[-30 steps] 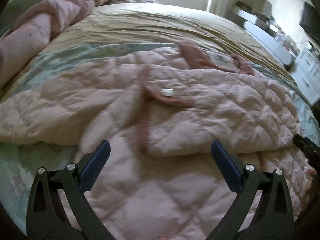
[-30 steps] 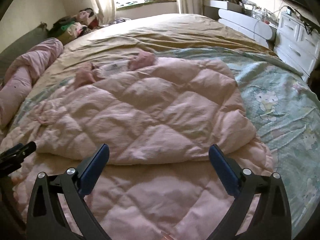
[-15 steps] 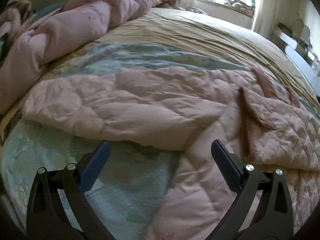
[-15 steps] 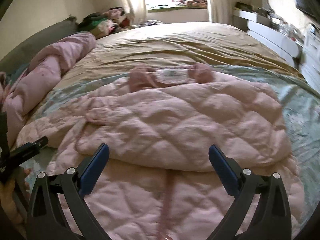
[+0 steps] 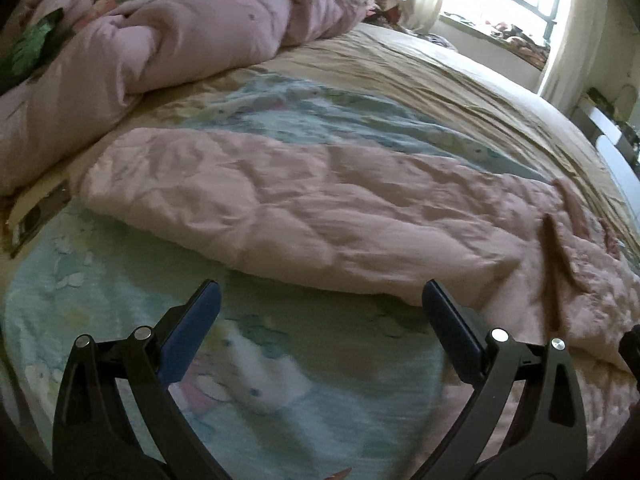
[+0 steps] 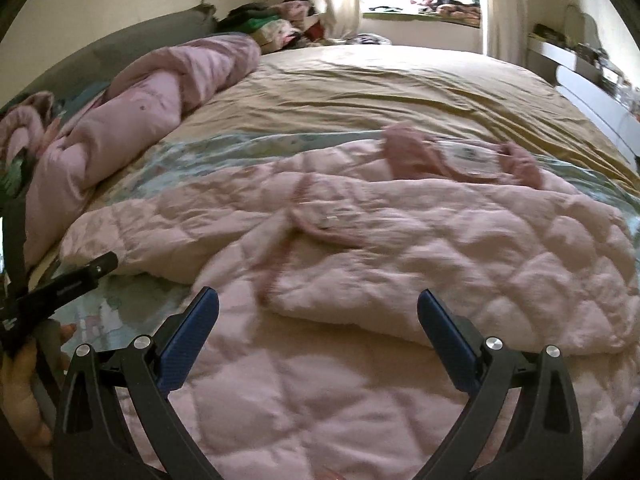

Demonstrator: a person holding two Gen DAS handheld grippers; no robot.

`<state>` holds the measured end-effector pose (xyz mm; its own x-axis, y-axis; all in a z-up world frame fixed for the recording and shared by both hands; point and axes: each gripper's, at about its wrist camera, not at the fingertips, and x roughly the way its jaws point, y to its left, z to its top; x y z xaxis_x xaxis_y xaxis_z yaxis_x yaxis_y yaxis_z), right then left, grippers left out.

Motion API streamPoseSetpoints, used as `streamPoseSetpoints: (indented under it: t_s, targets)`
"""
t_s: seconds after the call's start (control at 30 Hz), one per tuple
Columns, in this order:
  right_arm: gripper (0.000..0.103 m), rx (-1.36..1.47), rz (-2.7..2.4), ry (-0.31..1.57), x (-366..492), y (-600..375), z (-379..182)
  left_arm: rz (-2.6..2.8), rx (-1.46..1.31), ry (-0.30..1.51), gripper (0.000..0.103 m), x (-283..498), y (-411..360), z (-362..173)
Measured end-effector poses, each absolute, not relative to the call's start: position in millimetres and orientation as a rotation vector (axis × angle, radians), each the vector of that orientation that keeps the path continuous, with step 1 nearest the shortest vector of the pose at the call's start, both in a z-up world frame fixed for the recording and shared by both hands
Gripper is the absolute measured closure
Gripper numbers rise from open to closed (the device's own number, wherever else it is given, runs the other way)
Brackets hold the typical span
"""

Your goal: Fold large clothes

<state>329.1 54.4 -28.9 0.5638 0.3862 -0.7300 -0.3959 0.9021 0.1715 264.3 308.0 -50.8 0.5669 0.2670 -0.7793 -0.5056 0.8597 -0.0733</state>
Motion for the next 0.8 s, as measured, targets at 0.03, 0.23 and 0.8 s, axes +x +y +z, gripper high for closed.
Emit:
streamPoseSetpoints:
  t_s: [0.03,0.23,0.8]
  targets:
    - [0.004,-0.017,0.468,0.859,329,61,-30,0.467,-0.306,0.856,0.009,264,312,-52]
    - [0.004,-0.048,0.523,0.872,325,100,-38,0.491,-0.314,0.848,0.009,262,338,-50]
    - [0.004,-0.102,0.599,0.894,315,153,-47,0.552,-0.416,0.861,0.009,251,406,-69]
